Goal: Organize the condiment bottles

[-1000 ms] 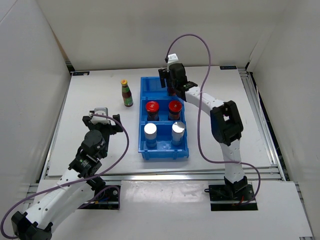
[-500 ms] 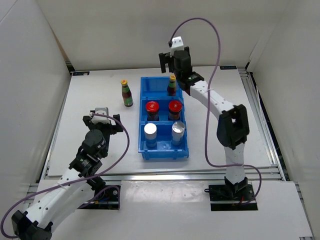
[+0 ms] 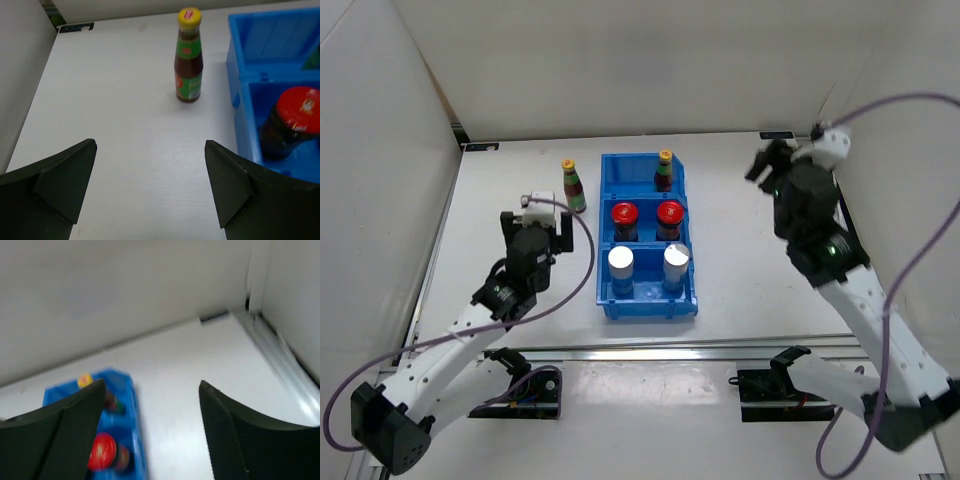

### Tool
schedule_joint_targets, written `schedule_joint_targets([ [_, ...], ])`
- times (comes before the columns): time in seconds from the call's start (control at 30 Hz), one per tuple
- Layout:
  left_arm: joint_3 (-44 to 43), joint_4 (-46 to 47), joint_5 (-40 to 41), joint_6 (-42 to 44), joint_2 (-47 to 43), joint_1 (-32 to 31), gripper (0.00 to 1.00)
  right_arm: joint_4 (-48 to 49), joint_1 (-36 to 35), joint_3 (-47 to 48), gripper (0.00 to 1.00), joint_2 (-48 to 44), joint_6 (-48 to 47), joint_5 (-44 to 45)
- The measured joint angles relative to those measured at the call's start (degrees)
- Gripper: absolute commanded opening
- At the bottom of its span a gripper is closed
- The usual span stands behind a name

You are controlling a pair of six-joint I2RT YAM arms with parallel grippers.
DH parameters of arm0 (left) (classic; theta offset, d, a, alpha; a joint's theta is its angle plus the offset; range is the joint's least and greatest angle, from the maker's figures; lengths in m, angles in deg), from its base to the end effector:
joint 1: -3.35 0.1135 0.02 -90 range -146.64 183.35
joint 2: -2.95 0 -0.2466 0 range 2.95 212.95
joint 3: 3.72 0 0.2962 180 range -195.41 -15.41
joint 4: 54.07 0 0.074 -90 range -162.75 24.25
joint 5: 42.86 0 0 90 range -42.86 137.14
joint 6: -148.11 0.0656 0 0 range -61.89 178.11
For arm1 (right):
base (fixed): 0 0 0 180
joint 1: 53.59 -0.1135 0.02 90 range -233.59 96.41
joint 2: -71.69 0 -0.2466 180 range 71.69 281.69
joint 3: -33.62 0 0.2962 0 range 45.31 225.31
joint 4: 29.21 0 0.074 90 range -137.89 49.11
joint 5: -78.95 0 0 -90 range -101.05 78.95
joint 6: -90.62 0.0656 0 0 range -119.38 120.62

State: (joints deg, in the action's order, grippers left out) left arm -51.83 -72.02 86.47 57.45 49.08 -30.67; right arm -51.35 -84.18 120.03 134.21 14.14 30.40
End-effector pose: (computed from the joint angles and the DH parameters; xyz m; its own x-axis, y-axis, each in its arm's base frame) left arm 0.2429 -0.1138 0.2672 -0.2272 0.1426 -0.9634 -0.0749 0.9837 0.1633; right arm 0.2805 0.1154 0.4560 0.0695 0.2447 -0.9671 0.1768 0.9511 0.2533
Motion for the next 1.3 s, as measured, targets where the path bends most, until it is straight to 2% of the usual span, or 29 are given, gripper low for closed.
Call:
schedule_joint_targets([
  [0.13,-9.92,-1.88,-3.93,-2.19,7.56,2.71,1.00,-9.97,0.11,-18.40,0.63,-15.43,14.99,-1.25],
  [0.17,-11.85,-1.68,-5.44,-2.69,9.18,3.69,1.00,-12.57,0.11,-22.25,0.50,-18.51,18.05,-1.88],
  [0.2,-13.79,-1.29,-7.21,-3.30,11.13,4.79,1.00,-15.85,0.07,-25.66,0.42,-20.90,20.98,-2.64],
  [0.27,-17.22,-0.35,-10.75,-4.63,15.37,6.97,1.00,-20.83,0.02,-29.88,0.33,-24.09,26.69,-4.22],
  [0.4,-20.72,5.03,-19.21,-6.71,25.35,11.58,1.00,-23.30,-0.31,-32.65,0.34,-24.57,34.05,-7.39],
  [0.57,-20.22,12.61,-23.54,-7.08,35.82,12.92,1.00,-22.60,-1.07,-32.68,0.37,-17.33,36.89,-10.36],
  [0.67,-20.22,16.87,-23.78,-6.36,41.09,13.07,1.00,-22.51,-3.10,-32.50,0.37,-13.07,37.09,-11.02],
  [1.07,-23.39,26.82,-19.30,-3.48,53.96,14.56,1.00,-21.22,-5.22,-32.50,0.42,-14.71,37.09,-10.49],
  [1.17,-26.10,28.04,-18.49,-3.17,56.87,15.30,0.82,-21.00,-5.22,-32.50,0.42,-14.67,37.07,-10.49],
  [1.2,-26.86,28.39,-18.43,-3.10,57.68,15.76,0.62,-20.94,-5.22,-32.50,0.42,-14.64,37.07,-10.49],
  [1.23,-27.36,28.63,-18.43,-3.43,58.25,16.28,0.56,-20.92,-5.22,-32.50,0.42,-14.51,37.07,-10.49],
  [1.3,-27.91,28.79,-18.71,-3.80,58.69,17.18,0.49,-20.92,-5.22,-32.50,0.42,-14.19,37.09,-10.49],
])
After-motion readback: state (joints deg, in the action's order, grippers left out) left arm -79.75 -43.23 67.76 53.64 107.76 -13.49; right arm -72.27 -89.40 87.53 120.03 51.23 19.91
